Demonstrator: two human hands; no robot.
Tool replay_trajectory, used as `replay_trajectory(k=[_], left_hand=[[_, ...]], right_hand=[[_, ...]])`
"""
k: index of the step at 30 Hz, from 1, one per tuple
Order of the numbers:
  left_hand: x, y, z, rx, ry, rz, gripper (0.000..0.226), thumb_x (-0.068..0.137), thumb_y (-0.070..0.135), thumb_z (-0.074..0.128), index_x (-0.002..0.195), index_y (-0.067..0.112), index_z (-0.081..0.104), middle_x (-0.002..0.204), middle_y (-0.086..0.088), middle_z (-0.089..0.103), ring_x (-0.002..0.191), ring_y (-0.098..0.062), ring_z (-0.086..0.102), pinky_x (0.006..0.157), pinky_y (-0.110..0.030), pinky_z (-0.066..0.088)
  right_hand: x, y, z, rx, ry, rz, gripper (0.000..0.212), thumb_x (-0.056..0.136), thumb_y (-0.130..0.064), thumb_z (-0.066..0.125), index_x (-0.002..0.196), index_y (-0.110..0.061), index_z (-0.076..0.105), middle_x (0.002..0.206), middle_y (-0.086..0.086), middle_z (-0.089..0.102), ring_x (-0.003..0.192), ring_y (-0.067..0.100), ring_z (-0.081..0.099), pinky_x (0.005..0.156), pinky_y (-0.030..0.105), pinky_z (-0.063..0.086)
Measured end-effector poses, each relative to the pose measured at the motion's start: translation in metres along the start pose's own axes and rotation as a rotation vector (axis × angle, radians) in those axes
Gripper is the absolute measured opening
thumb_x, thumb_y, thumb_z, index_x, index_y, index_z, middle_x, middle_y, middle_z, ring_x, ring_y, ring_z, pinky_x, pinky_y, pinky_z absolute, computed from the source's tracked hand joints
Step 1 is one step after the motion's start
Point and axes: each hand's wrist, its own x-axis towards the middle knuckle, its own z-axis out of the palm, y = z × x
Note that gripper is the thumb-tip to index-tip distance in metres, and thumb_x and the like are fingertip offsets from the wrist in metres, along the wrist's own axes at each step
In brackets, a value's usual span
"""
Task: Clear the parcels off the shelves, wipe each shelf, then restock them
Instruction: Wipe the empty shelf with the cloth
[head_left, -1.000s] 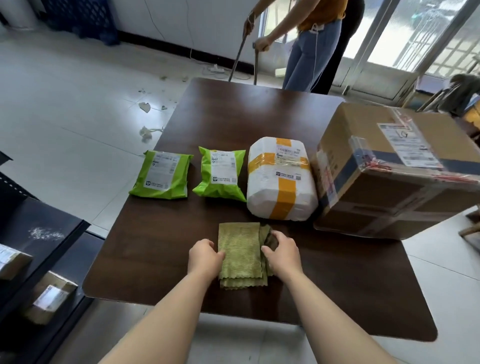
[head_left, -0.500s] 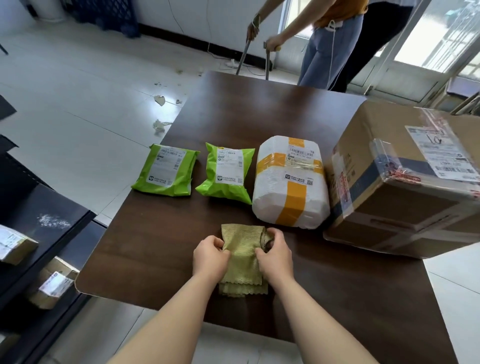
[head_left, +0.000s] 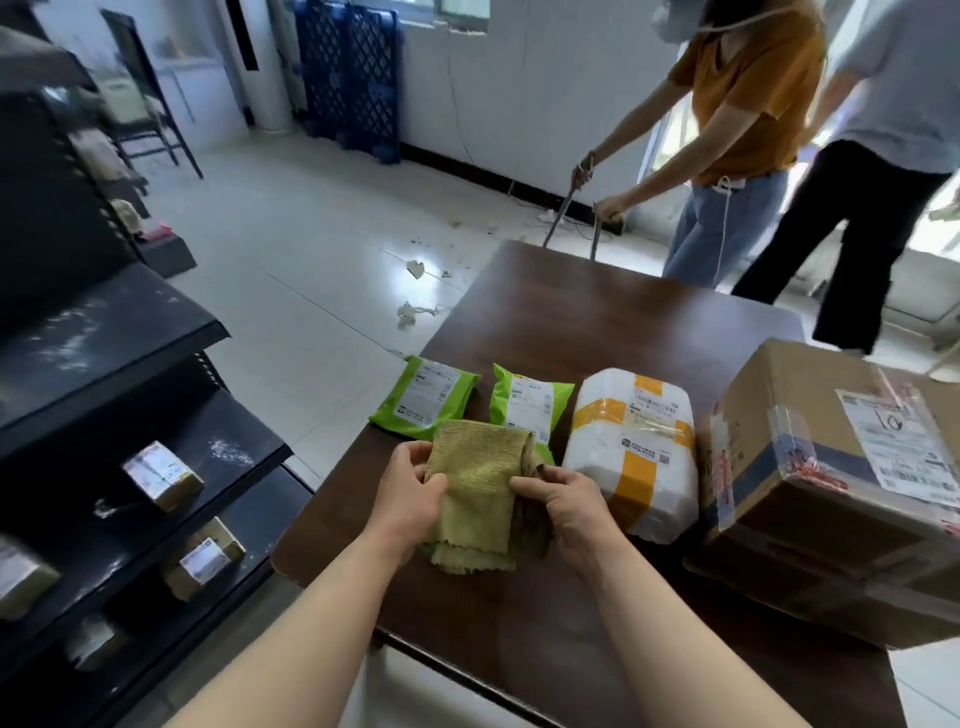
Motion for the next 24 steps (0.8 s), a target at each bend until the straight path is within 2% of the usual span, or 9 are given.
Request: replay_trajectory(k=[2,4,6,8,11,15,18,22,24], left_hand=[[-0.004,0.010,-0.016,-0.076,-0.018,-0.009,0.037,0.090,0.002,0.054,0.122,0.020,0.050,0.111,-0.003,0.064,0.103,-0.018,0.064,0.087,-0.040,0.055],[-0.013,0.019,-0.038,-0.178,-0.018,0.014,0.034,0.089,-0.003,0.054,0.114,0.020,0.057,0.104,-0.002,0.069,0.097,-0.018,0.067,0.079,-0.034,0.057],[-0.023,0.029,-0.057,-0.256,-0.004,0.043,0.028,0.087,-0.002,0.059,0.104,0.020,0.063,0.094,0.000,0.074,0.088,-0.016,0.071,0.070,-0.025,0.057],[-0.030,0.035,-0.074,-0.290,0.062,0.064,0.020,0.088,0.005,0.064,0.102,0.018,0.064,0.093,0.000,0.074,0.087,-0.014,0.071,0.068,-0.022,0.056],[-0.039,0.041,-0.102,-0.265,0.223,0.056,0.018,0.089,0.010,0.064,0.106,0.015,0.061,0.099,-0.005,0.071,0.089,-0.019,0.069,0.073,-0.031,0.057],[-0.054,0.049,-0.134,-0.264,0.279,0.104,0.015,0.092,0.010,0.058,0.107,0.013,0.057,0.096,-0.007,0.069,0.077,-0.017,0.070,0.057,-0.028,0.055],[-0.068,0.055,-0.161,-0.331,0.293,0.118,0.011,0.096,0.018,0.054,0.106,0.012,0.056,0.091,-0.009,0.069,0.073,-0.019,0.069,0.057,-0.033,0.057],[-0.085,0.056,-0.206,-0.412,0.349,0.110,0.022,0.098,0.028,0.052,0.107,0.009,0.057,0.095,-0.014,0.070,0.079,-0.026,0.072,0.060,-0.037,0.057],[-0.098,0.052,-0.235,-0.414,0.408,0.123,0.025,0.094,0.032,0.057,0.104,0.010,0.060,0.094,-0.012,0.071,0.080,-0.025,0.072,0.061,-0.038,0.057]], right_hand=[[-0.003,-0.014,0.010,0.001,-0.046,-0.016,0.023,0.078,0.002,0.074,0.097,-0.007,0.064,0.082,0.013,0.074,0.075,0.023,0.072,0.065,0.034,0.059],[-0.011,-0.029,0.032,-0.056,-0.087,-0.066,0.027,0.082,-0.002,0.072,0.107,-0.005,0.063,0.090,0.015,0.073,0.082,0.024,0.070,0.076,0.037,0.059],[-0.017,-0.037,0.055,-0.105,-0.133,-0.130,0.028,0.085,-0.004,0.070,0.111,-0.006,0.061,0.091,0.013,0.072,0.082,0.022,0.070,0.077,0.035,0.058],[-0.024,-0.044,0.080,-0.127,-0.180,-0.183,0.024,0.085,-0.009,0.070,0.108,-0.009,0.063,0.090,0.013,0.073,0.081,0.023,0.071,0.076,0.037,0.059],[-0.035,-0.051,0.118,-0.191,-0.254,-0.256,0.016,0.086,-0.018,0.071,0.102,-0.015,0.065,0.091,0.012,0.074,0.086,0.027,0.071,0.082,0.042,0.058],[-0.057,-0.053,0.166,-0.228,-0.398,-0.307,0.012,0.088,-0.016,0.069,0.099,-0.013,0.067,0.087,0.010,0.074,0.080,0.022,0.072,0.070,0.033,0.058],[-0.080,-0.049,0.202,-0.299,-0.543,-0.322,0.012,0.089,-0.013,0.067,0.101,-0.009,0.068,0.081,0.005,0.075,0.072,0.016,0.072,0.061,0.024,0.055],[-0.104,-0.042,0.247,-0.454,-0.646,-0.374,0.012,0.092,-0.016,0.062,0.098,-0.016,0.073,0.091,0.008,0.075,0.086,0.025,0.070,0.081,0.038,0.057],[-0.117,-0.036,0.274,-0.520,-0.693,-0.394,0.015,0.094,-0.016,0.059,0.097,-0.019,0.074,0.093,0.008,0.074,0.083,0.023,0.069,0.081,0.041,0.056]])
